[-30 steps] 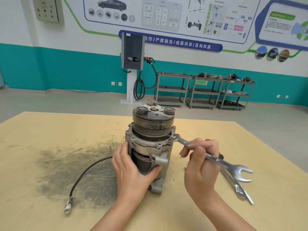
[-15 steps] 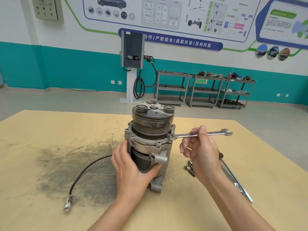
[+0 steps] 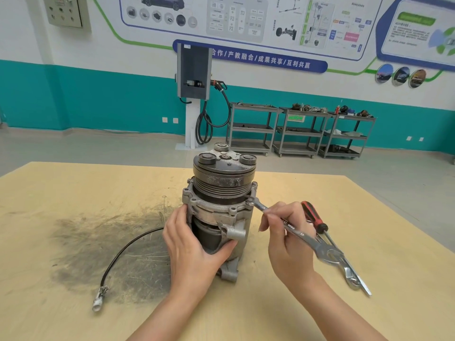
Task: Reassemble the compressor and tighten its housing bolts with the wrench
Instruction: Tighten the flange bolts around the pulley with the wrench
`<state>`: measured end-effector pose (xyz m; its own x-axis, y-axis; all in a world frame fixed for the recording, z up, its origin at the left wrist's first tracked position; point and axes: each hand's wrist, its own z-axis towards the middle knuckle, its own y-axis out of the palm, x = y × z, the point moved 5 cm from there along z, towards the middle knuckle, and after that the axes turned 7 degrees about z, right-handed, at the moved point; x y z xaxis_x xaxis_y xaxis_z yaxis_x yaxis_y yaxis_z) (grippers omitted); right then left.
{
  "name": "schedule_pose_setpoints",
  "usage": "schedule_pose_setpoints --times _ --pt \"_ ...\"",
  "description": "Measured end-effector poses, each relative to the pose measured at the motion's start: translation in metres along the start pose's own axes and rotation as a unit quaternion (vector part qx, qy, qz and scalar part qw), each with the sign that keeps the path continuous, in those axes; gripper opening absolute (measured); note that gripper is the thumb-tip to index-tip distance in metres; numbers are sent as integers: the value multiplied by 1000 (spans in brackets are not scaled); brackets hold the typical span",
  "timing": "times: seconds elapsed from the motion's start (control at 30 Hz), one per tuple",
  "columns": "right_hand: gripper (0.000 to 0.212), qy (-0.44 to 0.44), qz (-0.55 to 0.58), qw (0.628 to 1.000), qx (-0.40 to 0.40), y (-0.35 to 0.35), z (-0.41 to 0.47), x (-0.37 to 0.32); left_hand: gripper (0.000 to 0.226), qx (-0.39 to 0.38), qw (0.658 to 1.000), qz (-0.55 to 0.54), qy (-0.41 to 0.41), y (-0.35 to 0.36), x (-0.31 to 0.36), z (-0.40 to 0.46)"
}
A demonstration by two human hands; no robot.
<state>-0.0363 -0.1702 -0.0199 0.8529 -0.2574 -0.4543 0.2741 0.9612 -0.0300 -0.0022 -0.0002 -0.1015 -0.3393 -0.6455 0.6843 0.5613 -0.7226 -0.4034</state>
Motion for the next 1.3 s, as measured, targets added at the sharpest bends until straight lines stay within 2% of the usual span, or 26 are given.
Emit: schedule_pose_setpoints --times 0.17,0.3,0.47,0.6,0.67,0.73,0.8,0.9,1.0,1.03,1.1,1.17,1.3 --pt "35 58 98 991 75 -6 6 -2 117 6 1000 6 2 -1 0 0" --pt "38 159 115 975 107 -13 11 8 118 5 1000 4 5 -1 0 0" --pt "46 286 216 928 98 -16 11 33 117 5 1000 13 4 0 1 1" --pt "40 370 289 881 61 -12 10 45 117 -1 1000 6 -2 -1 1 0" --pt "40 389 291 873 46 -10 8 49 118 -2 1000 1 -4 -2 2 0" --pt "41 379 281 880 43 -10 7 49 118 -3 1000 5 -6 -1 2 0" --pt "41 335 254 906 51 -11 7 45 118 -3 1000 13 -9 -1 2 0" --pt "41 223 148 962 55 -12 6 29 119 -4 1000 18 -9 -2 2 0" --pt "26 98 53 993 23 -6 3 8 118 -6 1000 17 -10 -1 1 0" --pt "27 64 12 998 9 -3 2 2 118 -5 1000 15 -11 -1 1 0" --pt "42 19 -69 997 -8 2 -1 -6 118 -8 1000 9 -13 -1 1 0" --pt "49 11 -82 997 1 2 0 -9 118 -10 1000 4 -13 0 2 0" --pt "29 73 24 996 48 -5 4 -4 118 -6 1000 8 -13 -1 2 0"
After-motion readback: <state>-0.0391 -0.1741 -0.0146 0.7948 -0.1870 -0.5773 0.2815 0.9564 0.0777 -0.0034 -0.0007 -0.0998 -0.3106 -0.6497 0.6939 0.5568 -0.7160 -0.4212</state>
